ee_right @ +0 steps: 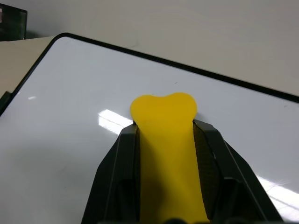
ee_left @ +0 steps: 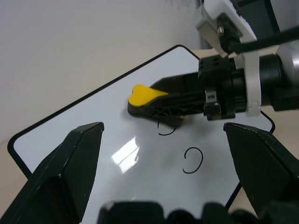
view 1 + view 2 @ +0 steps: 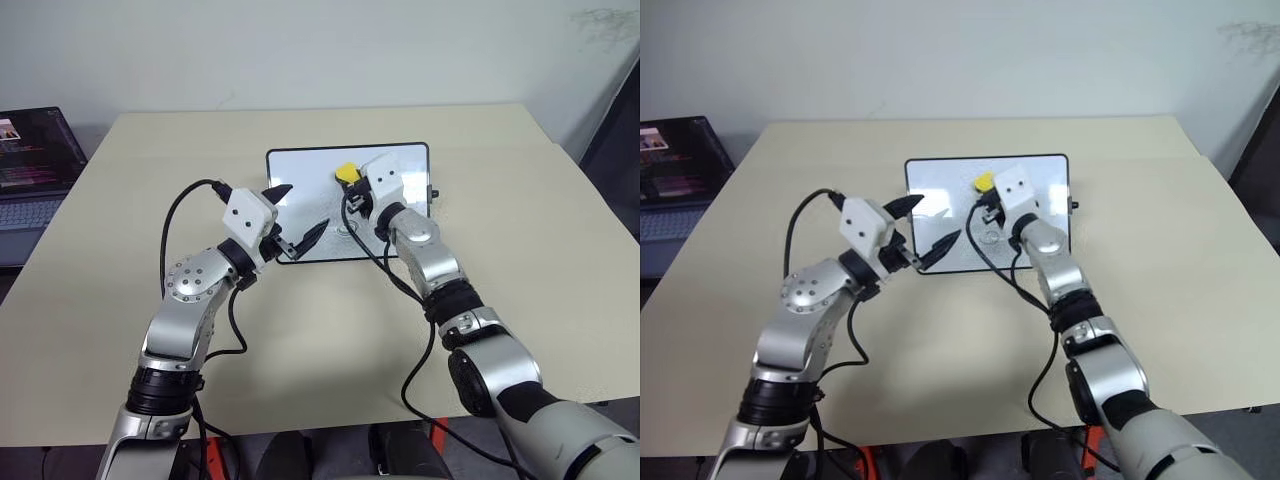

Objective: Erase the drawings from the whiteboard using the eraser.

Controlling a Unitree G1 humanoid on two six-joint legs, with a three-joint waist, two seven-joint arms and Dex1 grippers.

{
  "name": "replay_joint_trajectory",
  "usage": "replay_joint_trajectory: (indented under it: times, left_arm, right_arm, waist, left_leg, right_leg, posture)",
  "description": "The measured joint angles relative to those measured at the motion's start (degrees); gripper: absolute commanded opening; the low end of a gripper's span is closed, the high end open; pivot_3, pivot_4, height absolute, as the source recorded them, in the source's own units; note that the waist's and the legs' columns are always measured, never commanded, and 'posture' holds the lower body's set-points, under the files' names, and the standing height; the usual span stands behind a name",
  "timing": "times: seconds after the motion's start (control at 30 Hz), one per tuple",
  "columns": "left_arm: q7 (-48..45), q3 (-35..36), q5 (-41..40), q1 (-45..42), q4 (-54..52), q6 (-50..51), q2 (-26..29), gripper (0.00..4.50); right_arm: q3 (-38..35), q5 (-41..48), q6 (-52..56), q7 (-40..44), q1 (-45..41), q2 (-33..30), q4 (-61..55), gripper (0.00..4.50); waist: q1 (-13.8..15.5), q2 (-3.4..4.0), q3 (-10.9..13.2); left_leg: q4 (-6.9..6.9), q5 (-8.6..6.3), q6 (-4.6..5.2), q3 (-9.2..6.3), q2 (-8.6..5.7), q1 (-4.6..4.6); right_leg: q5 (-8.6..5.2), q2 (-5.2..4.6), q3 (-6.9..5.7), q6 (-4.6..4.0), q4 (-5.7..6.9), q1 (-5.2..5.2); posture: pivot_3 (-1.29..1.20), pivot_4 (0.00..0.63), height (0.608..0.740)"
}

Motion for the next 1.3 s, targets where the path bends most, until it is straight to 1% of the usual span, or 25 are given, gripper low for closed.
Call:
replay_joint_trajectory:
  times: [0.43,0.9,1.07,1.17,1.3]
  left_arm:
    - [0.0,0.0,0.0,0.5,-0.1,0.0,0.0,4.5]
    - [-0.1,-0.2,0.0,-0.1,0.9,-0.3,-0.6,4.5]
    - [-0.1,-0.7,0.0,-0.4,1.8,-0.4,-0.8,4.5]
    - [-0.1,-1.1,0.0,-0.7,1.8,-0.4,-0.8,4.5]
    - [-0.2,-1.1,0.0,-0.8,1.9,-0.5,-0.8,4.5]
  right_arm:
    - [1.4,-0.3,5.9,1.7,6.3,-0.6,-10.1,1.24]
    - [-0.3,1.7,17.0,3.4,6.8,-5.0,-24.6,1.24]
    - [-1.3,2.1,17.3,2.9,6.1,-6.1,-23.6,1.24]
    - [-1.6,2.1,16.1,2.3,4.1,-6.1,-20.6,1.24]
    - [-1.6,1.5,12.1,1.6,1.3,-6.1,-14.4,1.24]
  waist:
    - [0.1,0.0,0.0]
    - [0.2,0.0,0.0]
    - [0.2,0.0,0.0]
    - [0.1,0.0,0.0]
    - [0.1,-0.01,0.0]
  left_leg:
    - [-0.01,0.0,0.0,-0.02,0.0,0.0]
    - [-0.05,-0.01,0.01,-0.02,-0.01,-0.02]
    - [-0.05,-0.01,0.01,-0.02,-0.01,-0.02]
    - [-0.05,-0.01,0.01,-0.01,-0.01,-0.01]
    - [-0.05,-0.01,0.01,-0.01,-0.01,-0.02]
  right_leg:
    - [0.0,0.0,-0.02,0.0,-0.01,0.01]
    - [0.0,0.0,-0.03,0.0,-0.07,0.0]
    - [0.0,0.0,-0.03,0.0,-0.07,0.0]
    - [0.0,0.0,-0.02,0.0,-0.07,0.0]
    - [0.0,0.0,-0.02,0.0,-0.07,0.0]
  posture:
    - [0.0,0.15,0.74]
    - [0.0,0.15,0.74]
    - [0.0,0.15,0.74]
    - [0.0,0.15,0.74]
    - [0.0,0.15,0.74]
